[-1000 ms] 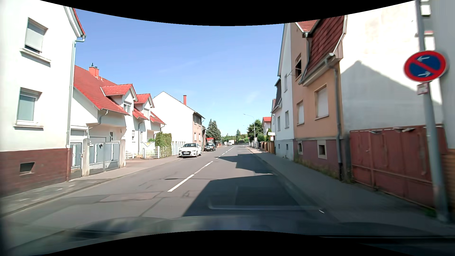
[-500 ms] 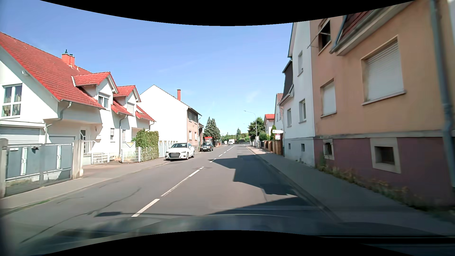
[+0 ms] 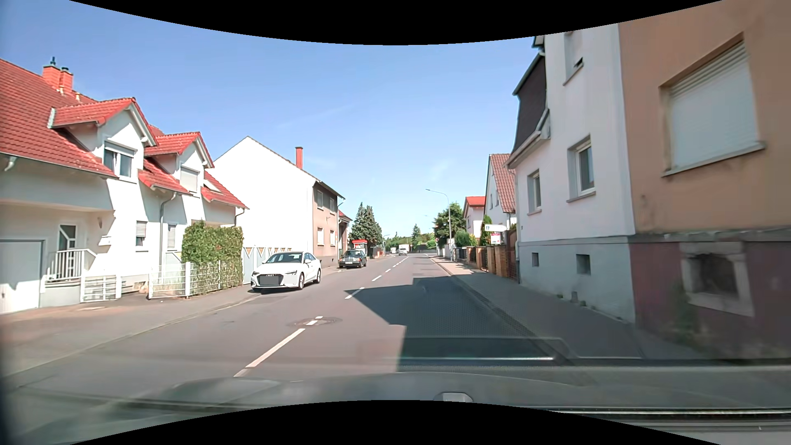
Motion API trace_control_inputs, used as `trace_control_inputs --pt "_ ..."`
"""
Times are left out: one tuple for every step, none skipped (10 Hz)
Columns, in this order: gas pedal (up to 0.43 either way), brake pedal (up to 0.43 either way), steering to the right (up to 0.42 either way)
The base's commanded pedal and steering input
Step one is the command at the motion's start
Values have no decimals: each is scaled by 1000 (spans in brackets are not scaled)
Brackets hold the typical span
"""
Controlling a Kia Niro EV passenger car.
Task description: Follow the waypoints while adhering to traffic rules and regulations
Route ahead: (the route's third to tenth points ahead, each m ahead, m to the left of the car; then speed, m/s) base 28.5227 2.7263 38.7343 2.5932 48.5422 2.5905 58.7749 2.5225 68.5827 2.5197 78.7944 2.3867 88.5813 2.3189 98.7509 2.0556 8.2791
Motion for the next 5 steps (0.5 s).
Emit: trace_control_inputs --pt "79 0 -7" --pt "79 0 -7" --pt "79 0 -5" --pt "67 0 -3" --pt "59 0 -3"
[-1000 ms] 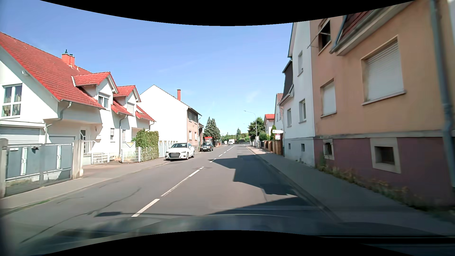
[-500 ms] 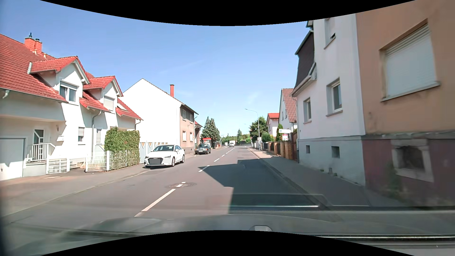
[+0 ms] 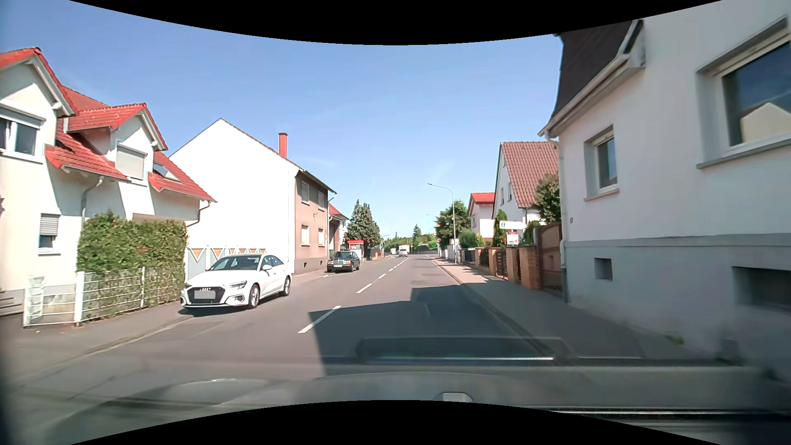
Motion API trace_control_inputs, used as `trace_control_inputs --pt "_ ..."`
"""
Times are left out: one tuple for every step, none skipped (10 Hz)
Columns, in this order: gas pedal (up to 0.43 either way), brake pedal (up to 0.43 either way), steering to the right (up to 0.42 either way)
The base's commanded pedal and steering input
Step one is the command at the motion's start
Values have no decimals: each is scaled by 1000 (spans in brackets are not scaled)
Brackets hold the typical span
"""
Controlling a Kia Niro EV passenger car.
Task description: Follow the waypoints while adhering to traffic rules and regulations
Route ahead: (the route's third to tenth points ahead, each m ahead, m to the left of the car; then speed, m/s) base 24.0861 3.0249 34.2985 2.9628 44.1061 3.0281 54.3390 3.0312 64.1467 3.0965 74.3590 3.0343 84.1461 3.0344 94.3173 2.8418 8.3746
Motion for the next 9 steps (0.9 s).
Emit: trace_control_inputs --pt "59 0 -3" --pt "59 0 -3" --pt "59 0 -3" --pt "59 0 -3" --pt "59 0 -3" --pt "59 0 -3" --pt "47 0 -3" --pt "47 0 -3" --pt "47 0 -4"
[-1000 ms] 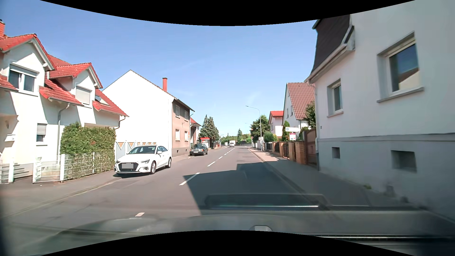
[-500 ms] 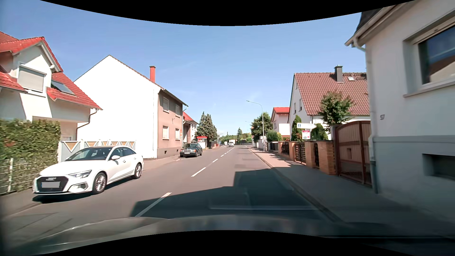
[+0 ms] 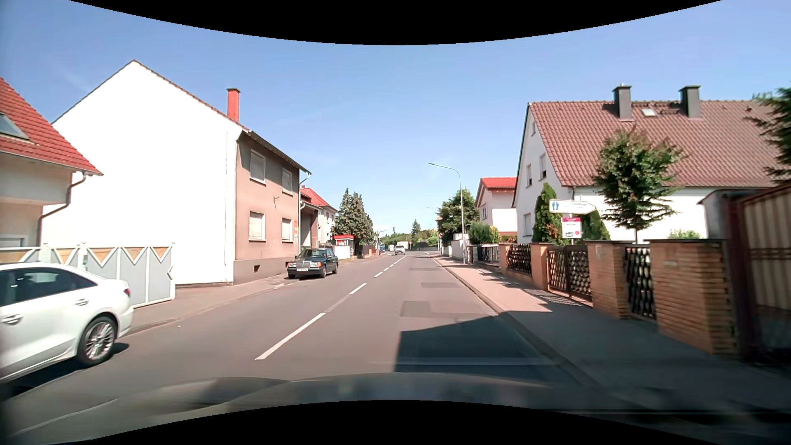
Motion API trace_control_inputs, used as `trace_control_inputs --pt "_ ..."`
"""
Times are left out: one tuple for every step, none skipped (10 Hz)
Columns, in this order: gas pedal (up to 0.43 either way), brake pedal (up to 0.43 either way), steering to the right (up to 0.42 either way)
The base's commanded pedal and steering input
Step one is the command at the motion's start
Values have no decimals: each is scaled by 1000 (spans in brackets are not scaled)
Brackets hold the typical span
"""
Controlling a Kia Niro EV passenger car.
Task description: Follow the waypoints while adhering to traffic rules and regulations
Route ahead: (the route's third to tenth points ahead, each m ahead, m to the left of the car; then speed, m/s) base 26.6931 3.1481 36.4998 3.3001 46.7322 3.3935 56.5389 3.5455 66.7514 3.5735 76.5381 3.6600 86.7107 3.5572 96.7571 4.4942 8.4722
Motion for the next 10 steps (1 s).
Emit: trace_control_inputs --pt "39 0 -5" --pt "39 0 -5" --pt "39 0 -5" --pt "39 0 -5" --pt "39 0 -5" --pt "39 0 -5" --pt "39 0 -5" --pt "39 0 -5" --pt "39 0 -5" --pt "28 0 -5"
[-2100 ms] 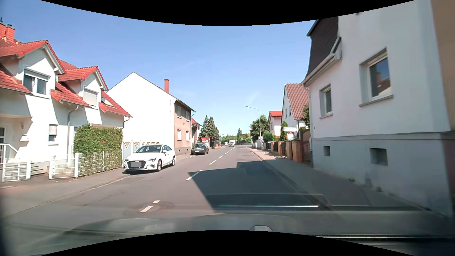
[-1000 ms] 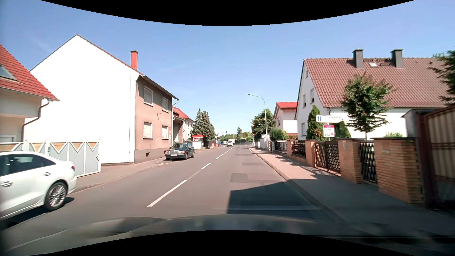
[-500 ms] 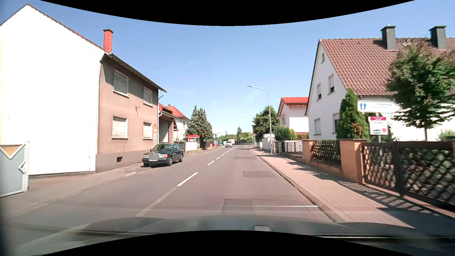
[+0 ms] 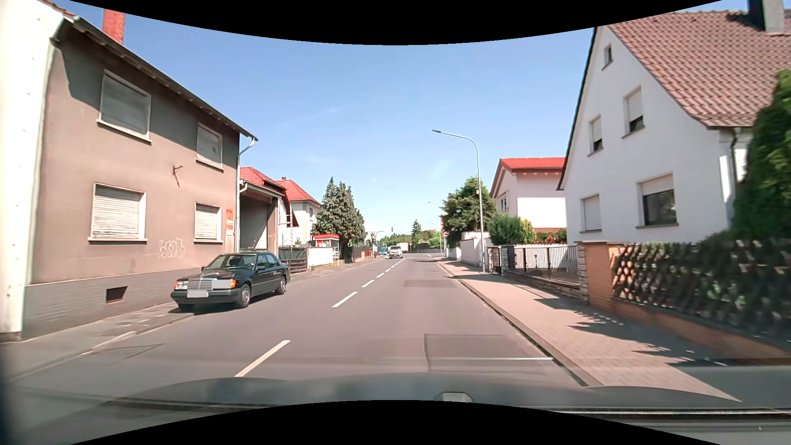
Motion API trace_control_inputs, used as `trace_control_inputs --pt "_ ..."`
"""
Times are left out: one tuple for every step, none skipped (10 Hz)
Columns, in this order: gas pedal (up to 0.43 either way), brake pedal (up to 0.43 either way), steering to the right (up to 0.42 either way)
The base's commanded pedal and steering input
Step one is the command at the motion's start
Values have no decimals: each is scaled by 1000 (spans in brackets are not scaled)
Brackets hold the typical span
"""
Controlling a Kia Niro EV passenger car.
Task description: Follow the waypoints while adhering to traffic rules and regulations
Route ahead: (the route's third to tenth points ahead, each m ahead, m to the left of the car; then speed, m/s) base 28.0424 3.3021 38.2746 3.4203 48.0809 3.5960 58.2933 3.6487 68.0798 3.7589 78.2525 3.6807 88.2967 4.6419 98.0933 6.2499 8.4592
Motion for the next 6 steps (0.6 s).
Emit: trace_control_inputs --pt "28 0 -5" --pt "20 0 -5" --pt "8 0 -5" --pt "8 0 -5" --pt "0 0 -5" --pt "0 0 -5"
